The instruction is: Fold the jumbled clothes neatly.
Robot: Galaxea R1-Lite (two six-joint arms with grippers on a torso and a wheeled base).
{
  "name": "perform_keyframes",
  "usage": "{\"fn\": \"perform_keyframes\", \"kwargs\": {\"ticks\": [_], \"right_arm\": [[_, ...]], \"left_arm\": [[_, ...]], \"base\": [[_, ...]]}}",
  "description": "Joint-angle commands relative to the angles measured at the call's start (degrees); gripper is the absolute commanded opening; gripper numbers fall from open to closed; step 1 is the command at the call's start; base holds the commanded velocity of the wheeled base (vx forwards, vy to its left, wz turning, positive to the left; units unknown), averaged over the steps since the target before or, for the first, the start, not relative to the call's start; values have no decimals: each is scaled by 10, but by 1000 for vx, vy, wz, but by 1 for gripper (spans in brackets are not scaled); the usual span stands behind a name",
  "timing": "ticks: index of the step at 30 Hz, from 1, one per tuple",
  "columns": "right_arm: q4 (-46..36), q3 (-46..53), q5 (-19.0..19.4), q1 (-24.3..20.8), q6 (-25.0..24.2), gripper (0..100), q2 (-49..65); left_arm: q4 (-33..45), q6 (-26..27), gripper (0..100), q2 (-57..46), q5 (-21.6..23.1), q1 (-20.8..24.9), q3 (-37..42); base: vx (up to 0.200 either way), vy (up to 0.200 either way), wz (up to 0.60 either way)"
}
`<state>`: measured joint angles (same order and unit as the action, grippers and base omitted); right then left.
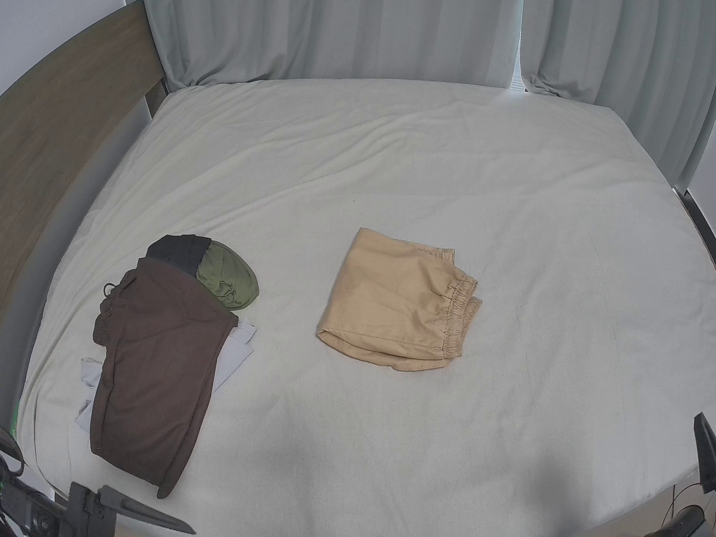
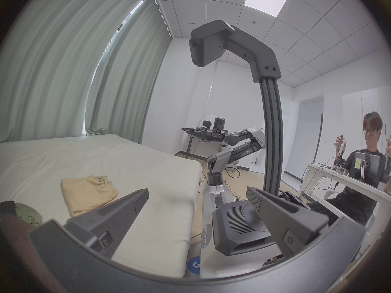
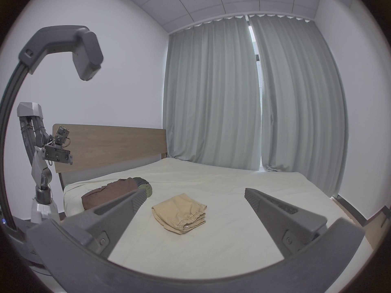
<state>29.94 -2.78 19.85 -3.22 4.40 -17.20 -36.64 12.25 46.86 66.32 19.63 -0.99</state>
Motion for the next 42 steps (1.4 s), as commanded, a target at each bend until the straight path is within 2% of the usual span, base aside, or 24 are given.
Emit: {"fn": "perform_keyframes", "kwargs": {"ticks": [1,2,3,6,8,10,11,12,14,17,20,21,22,23,24,26,27,28,30,34,38,39,40,42], "right_arm": [[-51,28,-22,6,-2,100,143],[-51,28,-22,6,-2,100,143],[-57,28,-27,15,-5,100,149],[-108,28,-47,26,-13,100,172],[-128,28,-76,26,-16,100,172],[-152,28,-114,26,-19,100,172],[-154,28,-116,26,-19,100,172],[-198,28,-133,27,-19,100,172],[-250,28,-140,27,-19,100,172],[-266,28,-161,27,-24,100,172],[-307,27,-188,27,-35,100,172],[-306,27,-190,26,-44,100,172],[-305,27,-191,26,-45,100,172],[-301,27,-191,26,-48,100,172],[-301,27,-191,26,-48,100,172],[-301,27,-191,26,-48,100,172],[-301,27,-191,25,-48,100,172],[-301,27,-191,26,-47,100,172],[-301,27,-191,25,-46,100,172],[-301,27,-191,25,-47,100,172],[-301,27,-206,29,-51,100,172],[-301,27,-205,28,-51,100,172],[-301,27,-205,28,-51,100,172],[-301,27,-199,26,-45,100,172]], "left_arm": [[116,1,100,-180,-2,-43,10],[116,1,100,-180,-2,-43,10],[162,0,100,-228,-2,-46,9],[225,-14,100,-316,-3,-47,6],[261,-26,100,-361,-3,-53,5],[296,-39,100,-415,-10,-78,6],[294,-39,100,-416,-11,-79,9],[297,-34,100,-417,-43,-85,9],[295,-35,100,-415,-84,-88,9],[304,-42,100,-415,-150,-114,10],[324,-46,100,-415,-254,-131,10],[323,-48,100,-415,-302,-136,10],[323,-48,100,-415,-308,-137,10],[323,-58,100,-416,-374,-155,10],[323,-62,100,-417,-385,-160,9],[323,-89,100,-455,-423,-204,10],[323,-89,100,-464,-440,-207,10],[324,-97,100,-466,-483,-203,10],[323,-100,100,-465,-536,-201,10],[323,-99,100,-466,-562,-201,10],[336,-144,100,-465,-629,-202,10],[336,-144,100,-465,-648,-202,10],[336,-144,100,-465,-648,-202,10],[379,-131,100,-466,-675,-201,8]], "base": [[0,0,0],[0,0,0],[0,0,0],[0,0,0],[0,0,0],[0,0,0],[0,0,0],[0,0,0],[0,0,0],[0,0,0],[0,0,0],[0,0,0],[0,0,0],[0,0,0],[0,0,0],[0,0,0],[0,0,0],[0,0,0],[0,0,0],[0,0,0],[0,0,0],[0,0,0],[0,0,0],[0,0,0]]}}
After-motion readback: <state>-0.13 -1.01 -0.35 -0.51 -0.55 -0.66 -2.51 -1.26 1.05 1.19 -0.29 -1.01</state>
